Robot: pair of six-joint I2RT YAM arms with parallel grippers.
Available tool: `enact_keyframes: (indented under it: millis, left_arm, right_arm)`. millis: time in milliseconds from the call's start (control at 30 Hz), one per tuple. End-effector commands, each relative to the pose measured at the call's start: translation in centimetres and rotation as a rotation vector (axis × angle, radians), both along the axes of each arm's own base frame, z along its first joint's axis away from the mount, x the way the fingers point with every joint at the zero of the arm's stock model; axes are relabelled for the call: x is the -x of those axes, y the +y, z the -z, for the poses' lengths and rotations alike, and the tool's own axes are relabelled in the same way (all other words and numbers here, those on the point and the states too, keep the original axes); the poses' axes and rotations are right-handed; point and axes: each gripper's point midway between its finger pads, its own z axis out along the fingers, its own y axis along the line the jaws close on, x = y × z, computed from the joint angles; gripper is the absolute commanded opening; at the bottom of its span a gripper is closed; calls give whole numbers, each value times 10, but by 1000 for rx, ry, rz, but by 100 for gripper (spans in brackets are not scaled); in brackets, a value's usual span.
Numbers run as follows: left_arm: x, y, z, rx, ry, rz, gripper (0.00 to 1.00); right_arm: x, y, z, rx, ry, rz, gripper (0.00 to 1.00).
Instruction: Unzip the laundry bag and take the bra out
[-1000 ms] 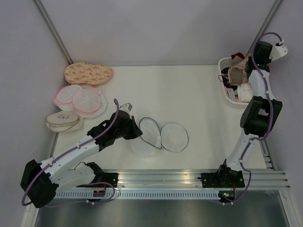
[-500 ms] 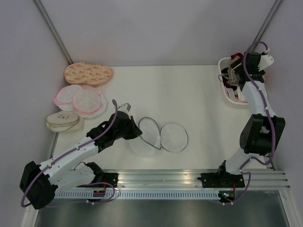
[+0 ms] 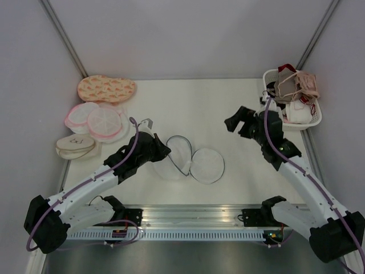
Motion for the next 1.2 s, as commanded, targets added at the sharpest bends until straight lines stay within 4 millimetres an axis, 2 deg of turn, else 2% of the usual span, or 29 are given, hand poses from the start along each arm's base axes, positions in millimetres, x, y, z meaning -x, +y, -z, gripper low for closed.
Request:
enact_keyframes:
  millis: [0,33,100,133,200,233,300,333,533,800,900,1000,1033,1100,1133,1167]
  left_arm:
    - [-6,7,8,16,15,-74,2]
    - [-5,8,12,20,29,-80,2]
    - [0,9,21,25,47,-81,2]
    - [2,9,22,38,56,-85,2]
    - [5,10,27,51,60,-85,2]
    - [7,10,31,58,72,-90,2]
    - [9,10,30,70,73,-86,2]
    - [10,10,31,75,77,-88,2]
    - [14,10,28,104,75,-82,2]
    - [20,5,30,158,95,-71,2]
    - [22,3,33,166,105,-63,2]
    - [23,2,34,178,108,-60,2]
    - [24,2,34,180,110,-58,2]
    - [24,1,33,186,107,-56,2]
    - [24,1,32,188,105,-53,2]
    - [24,1,33,186,107,-54,2]
  right_arm:
    - [47,23,38,-27,77,-94,98]
    - [57,19,61,-17,128,-64,98]
    - [77,25,76,-5,153,-74,98]
    - [88,26,95,-15,202,-70,98]
    - [104,34,113,-30,252,-98,96]
    - [116,38,132,-45,306,-101,95]
    - [125,39,147,-59,345,-82,93]
    - [135,41,161,-70,383,-82,91]
    - [152,45,190,-134,428,-52,79]
    - [145,59,203,-224,413,-30,69]
    - [143,61,213,-220,433,-11,62]
    - [138,68,215,-238,423,-17,44]
    - [138,70,218,-235,428,-17,27]
    - [134,72,214,-231,412,-12,14]
    - [135,72,213,-217,406,-16,3]
    - [133,73,209,-209,394,-19,1]
